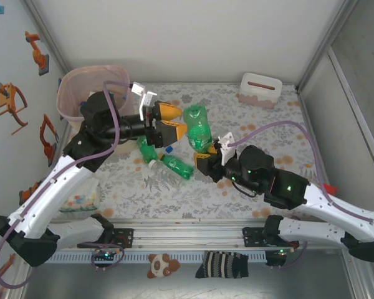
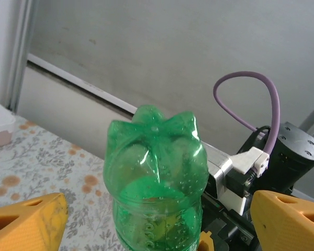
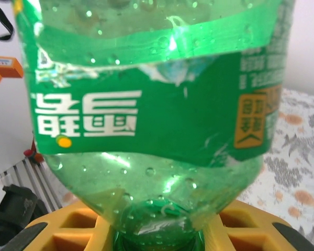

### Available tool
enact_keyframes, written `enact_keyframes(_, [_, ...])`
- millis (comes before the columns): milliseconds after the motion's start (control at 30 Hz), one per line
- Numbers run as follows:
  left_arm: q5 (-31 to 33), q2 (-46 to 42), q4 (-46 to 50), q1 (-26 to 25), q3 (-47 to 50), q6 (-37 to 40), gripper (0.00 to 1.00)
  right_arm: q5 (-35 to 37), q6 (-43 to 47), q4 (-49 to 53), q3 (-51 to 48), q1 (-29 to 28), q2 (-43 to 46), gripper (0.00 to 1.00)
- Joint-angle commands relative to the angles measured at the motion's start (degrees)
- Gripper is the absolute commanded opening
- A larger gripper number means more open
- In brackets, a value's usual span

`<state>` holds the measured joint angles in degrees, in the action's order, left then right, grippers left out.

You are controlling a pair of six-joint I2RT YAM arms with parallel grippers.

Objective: Put the plastic bottles in the bin

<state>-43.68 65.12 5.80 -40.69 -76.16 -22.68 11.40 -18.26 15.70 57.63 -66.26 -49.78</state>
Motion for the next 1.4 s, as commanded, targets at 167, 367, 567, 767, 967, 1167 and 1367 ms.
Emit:
enact_keyframes(167, [3.6,4.0,-5.0,-6.8,-2.5,2.2,0.88,0.5,2.2,-4.4,2.4,-0.4,-0.9,0.26])
enact_keyframes(367, [6.0,5.8,-5.2,-10.7,-2.8,2.9,0.8,2.7,2.4,-5.9,2.1,-0.4,-0.6,0.26])
enact_keyframes(567, [7.5,5.2,-5.3,-11.8,-1.6,3.3,0.72,3.8,2.6,-6.2,1.7,-0.4,0.7,0.26])
enact_keyframes(767, [7.5,4.5,-7.2,-12.0,-0.5,3.0,0.67,4.1,2.6,-6.2,1.4,-0.4,1.3,0.26])
enact_keyframes(967, [6.7,3.8,-9.3,-12.0,0.3,2.5,0.69,4.5,2.6,-6.5,1.4,-0.4,1.5,0.26])
enact_keyframes(1167, [6.4,3.6,-9.9,-12.1,0.7,2.5,0.7,4.7,2.5,-6.2,1.4,-0.4,1.5,0.26])
enact_keyframes(1367, [6.4,3.8,-10.1,-12.1,0.7,2.5,0.62,4.6,2.6,-6.1,1.6,-0.4,1.3,0.26])
